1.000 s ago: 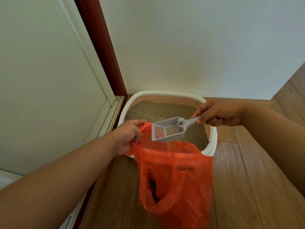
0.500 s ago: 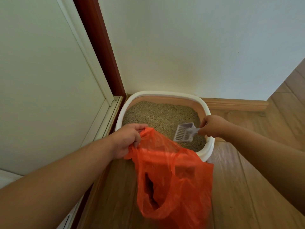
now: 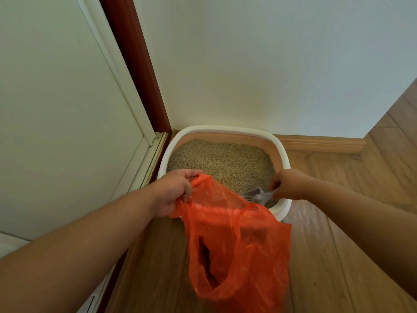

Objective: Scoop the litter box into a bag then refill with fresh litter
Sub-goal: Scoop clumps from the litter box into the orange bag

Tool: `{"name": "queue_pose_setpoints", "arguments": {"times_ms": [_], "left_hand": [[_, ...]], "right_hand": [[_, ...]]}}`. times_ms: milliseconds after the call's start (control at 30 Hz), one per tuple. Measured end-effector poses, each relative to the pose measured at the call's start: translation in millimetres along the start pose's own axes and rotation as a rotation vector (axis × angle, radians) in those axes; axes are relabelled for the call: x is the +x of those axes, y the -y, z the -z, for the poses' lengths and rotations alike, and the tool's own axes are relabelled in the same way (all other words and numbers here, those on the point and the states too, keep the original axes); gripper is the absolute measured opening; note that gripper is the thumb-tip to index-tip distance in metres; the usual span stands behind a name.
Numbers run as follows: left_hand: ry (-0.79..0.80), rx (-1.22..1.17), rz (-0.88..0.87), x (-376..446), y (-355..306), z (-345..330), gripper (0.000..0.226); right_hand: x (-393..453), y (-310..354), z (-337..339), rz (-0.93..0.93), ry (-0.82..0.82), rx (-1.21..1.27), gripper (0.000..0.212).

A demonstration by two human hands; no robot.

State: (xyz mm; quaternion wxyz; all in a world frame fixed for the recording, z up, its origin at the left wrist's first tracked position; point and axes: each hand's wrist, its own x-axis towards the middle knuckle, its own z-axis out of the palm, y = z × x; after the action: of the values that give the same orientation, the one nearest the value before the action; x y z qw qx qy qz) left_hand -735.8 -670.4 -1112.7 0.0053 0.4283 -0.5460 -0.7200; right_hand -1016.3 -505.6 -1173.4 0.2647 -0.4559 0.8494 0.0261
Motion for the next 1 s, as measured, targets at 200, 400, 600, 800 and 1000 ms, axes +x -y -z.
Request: {"name": "queue_pose_setpoints", "arguments": {"times_ms": [200,400,600,800,1000], "left_hand": [[-0.008,0.006,0.007,-0.6,-1.5,-3.2,0.093],[-0.019,0.02,0.011,-1.6,-3.9,-4.9,0.091],[0.001,0.169,0.028,-7.5,-11.0,-7.3,0.086],[0.002,0.846,0.012,-31.2,-48.0,-20.1,0.087],[0.023,1.709,0.149,-68.3,-85.3,-38.2,0.053]], "right_hand": [[-0.4,1.0,0.4,0.027,0.009,-0.382,0.021],[-16.1,38.9,10.0,0.207,-0.097,0.0,0.038],[-30.6,76.4,10.8,0.272,0.237,-0.237,0.056],[-57.7,107.7,52.1,0.304,0.16,-0.144,0.025],[-112.2,121.8,118.9,0.181,-0.03,0.079,0.016]]}}
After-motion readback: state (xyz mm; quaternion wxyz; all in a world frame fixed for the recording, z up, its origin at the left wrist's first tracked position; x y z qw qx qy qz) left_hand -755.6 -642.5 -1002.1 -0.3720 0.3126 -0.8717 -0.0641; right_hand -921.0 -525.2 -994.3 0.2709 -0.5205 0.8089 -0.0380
